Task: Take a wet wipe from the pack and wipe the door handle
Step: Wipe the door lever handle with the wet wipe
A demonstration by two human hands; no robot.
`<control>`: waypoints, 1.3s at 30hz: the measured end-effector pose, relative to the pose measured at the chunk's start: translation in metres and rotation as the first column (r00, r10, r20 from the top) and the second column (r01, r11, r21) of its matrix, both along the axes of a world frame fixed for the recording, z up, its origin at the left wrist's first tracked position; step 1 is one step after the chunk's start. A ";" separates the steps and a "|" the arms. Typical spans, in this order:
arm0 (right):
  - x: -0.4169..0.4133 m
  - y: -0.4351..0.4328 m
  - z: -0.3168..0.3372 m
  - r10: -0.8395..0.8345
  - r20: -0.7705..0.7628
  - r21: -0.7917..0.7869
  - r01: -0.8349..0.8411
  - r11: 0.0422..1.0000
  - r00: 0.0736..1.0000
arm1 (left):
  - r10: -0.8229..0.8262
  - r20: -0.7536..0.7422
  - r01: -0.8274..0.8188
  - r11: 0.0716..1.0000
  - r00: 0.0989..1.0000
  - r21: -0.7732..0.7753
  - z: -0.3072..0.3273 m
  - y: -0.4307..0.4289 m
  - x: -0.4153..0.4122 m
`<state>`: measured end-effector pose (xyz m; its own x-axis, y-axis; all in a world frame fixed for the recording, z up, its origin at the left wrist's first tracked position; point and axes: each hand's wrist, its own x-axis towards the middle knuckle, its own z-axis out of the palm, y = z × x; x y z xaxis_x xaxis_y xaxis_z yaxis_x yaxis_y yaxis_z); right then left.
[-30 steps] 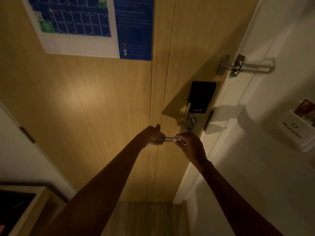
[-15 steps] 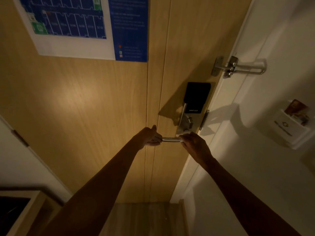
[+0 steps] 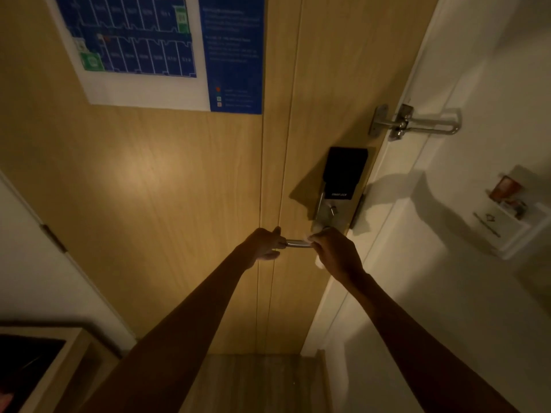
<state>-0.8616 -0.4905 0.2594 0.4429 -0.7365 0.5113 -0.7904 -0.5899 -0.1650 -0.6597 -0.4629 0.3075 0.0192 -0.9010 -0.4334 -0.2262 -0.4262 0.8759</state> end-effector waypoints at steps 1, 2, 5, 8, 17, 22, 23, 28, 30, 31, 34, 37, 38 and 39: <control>0.002 0.002 0.003 -0.014 0.051 0.030 0.012 0.999 0.999 | -0.004 0.013 0.004 1.000 1.000 -0.008 0.000 0.002 0.001; 0.004 0.004 0.006 -0.022 0.097 0.056 0.017 0.998 0.995 | 0.010 0.001 -0.010 1.000 1.000 -0.017 0.001 0.004 0.001; 0.006 0.014 0.012 -0.044 0.239 0.145 0.010 0.989 0.970 | 0.079 -0.128 -0.089 0.993 0.989 -0.078 -0.001 0.015 0.006; 0.006 0.023 0.012 -0.065 0.350 0.235 -0.020 0.972 0.935 | 0.197 -0.212 -0.224 0.968 0.957 -0.114 -0.004 0.034 0.013; 0.026 0.071 0.030 -0.036 0.454 0.391 -0.163 0.906 0.890 | 0.333 0.009 -0.323 0.921 0.943 -0.218 -0.009 0.117 0.035; 0.046 0.111 0.039 0.013 0.468 0.409 -0.229 0.884 0.884 | 0.383 0.113 -0.346 0.903 0.917 -0.256 -0.013 0.165 0.037; 0.049 0.118 0.039 0.019 0.468 0.430 -0.247 0.868 0.883 | 0.379 0.148 -0.330 0.904 0.914 -0.274 -0.014 0.174 0.036; 0.072 0.150 0.042 0.008 0.531 0.586 -0.374 0.718 0.847 | 0.298 0.322 -0.165 0.909 0.899 -0.382 -0.022 0.217 0.042; 0.082 0.160 0.044 0.043 0.541 0.600 -0.422 0.679 0.840 | 0.325 0.267 -0.224 0.910 0.907 -0.349 -0.020 0.228 0.046; 0.086 0.164 0.047 0.062 0.539 0.603 -0.436 0.668 0.840 | 0.337 0.249 -0.244 0.908 0.908 -0.340 -0.020 0.232 0.048; 0.098 0.173 0.054 0.109 0.526 0.592 -0.455 0.665 0.844 | 0.319 0.255 -0.185 0.878 0.913 -0.441 -0.013 0.240 0.053; 0.108 0.175 0.057 0.094 0.519 0.605 -0.442 0.663 0.850 | 0.304 0.282 -0.099 0.819 0.910 -0.566 -0.016 0.241 0.062; 0.111 0.174 0.057 0.079 0.519 0.612 -0.435 0.660 0.851 | 0.306 0.292 -0.103 0.829 0.906 -0.549 -0.016 0.239 0.065; 0.114 0.173 0.057 0.060 0.526 0.621 -0.431 0.655 0.849 | 0.311 0.311 -0.102 0.835 0.898 -0.541 -0.015 0.238 0.068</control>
<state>-0.7477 -0.3176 0.3167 0.5366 -0.8406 0.0730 -0.3659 -0.3097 -0.8776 -0.5913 -0.2250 0.2924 0.2945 -0.9431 0.1544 -0.5346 -0.0287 0.8446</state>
